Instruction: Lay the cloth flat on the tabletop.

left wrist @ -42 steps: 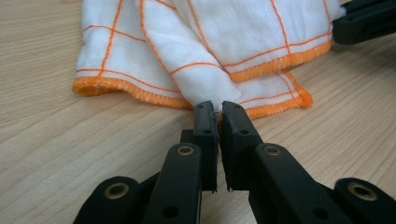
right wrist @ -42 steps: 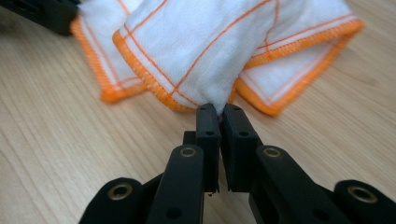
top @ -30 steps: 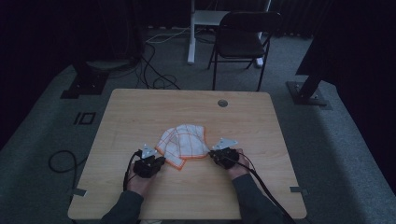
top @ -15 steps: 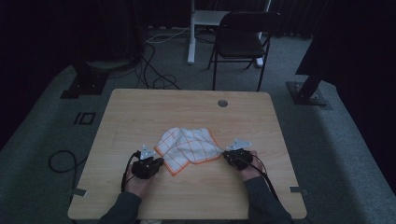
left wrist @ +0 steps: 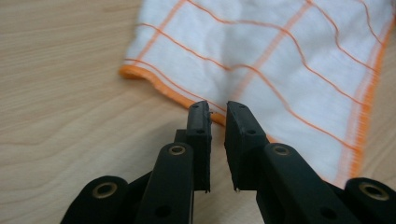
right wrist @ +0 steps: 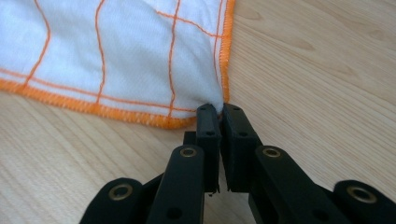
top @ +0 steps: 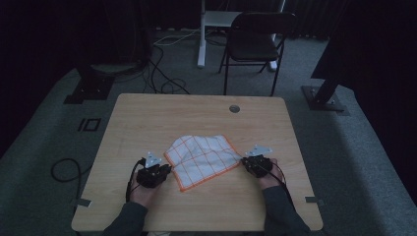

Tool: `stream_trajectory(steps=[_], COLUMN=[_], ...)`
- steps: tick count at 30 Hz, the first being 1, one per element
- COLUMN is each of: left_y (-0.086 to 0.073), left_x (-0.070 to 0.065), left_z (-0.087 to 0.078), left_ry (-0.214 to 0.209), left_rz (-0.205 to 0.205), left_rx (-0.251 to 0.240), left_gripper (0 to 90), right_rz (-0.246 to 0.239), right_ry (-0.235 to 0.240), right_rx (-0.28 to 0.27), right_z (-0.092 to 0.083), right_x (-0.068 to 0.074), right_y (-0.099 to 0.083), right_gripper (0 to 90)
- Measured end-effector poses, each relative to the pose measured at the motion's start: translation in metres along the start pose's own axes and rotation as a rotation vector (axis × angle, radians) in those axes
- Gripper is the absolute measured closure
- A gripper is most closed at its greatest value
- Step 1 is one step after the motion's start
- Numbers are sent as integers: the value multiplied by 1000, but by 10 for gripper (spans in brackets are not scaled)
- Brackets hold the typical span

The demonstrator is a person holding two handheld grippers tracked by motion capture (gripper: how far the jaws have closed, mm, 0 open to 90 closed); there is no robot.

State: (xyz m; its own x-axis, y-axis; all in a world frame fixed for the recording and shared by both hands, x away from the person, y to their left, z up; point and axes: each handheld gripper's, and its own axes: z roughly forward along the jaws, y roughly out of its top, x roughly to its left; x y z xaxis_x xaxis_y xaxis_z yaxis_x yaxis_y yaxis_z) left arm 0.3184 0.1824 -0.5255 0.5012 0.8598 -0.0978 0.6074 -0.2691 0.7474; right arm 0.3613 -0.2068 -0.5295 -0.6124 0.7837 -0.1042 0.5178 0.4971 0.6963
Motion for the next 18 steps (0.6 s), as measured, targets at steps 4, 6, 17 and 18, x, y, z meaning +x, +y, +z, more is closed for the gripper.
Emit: stream_trajectory(steps=[4, 6, 17, 18], left_y=[5, 7, 24, 25], left_x=[5, 8, 34, 36], left_z=[4, 6, 17, 19], left_ry=[21, 31, 74, 75], left_rz=[5, 2, -63, -68], left_rx=[3, 1, -28, -30], left_gripper=[778, 765, 646, 641], right_rz=[18, 20, 40, 37], right_ry=[-6, -10, -7, -9], right_rx=[4, 4, -51, -57], right_z=[-1, -2, -9, -10], right_x=[-3, -3, 7, 9], right_y=[-2, -2, 3, 5], right_gripper=[862, 856, 616, 604])
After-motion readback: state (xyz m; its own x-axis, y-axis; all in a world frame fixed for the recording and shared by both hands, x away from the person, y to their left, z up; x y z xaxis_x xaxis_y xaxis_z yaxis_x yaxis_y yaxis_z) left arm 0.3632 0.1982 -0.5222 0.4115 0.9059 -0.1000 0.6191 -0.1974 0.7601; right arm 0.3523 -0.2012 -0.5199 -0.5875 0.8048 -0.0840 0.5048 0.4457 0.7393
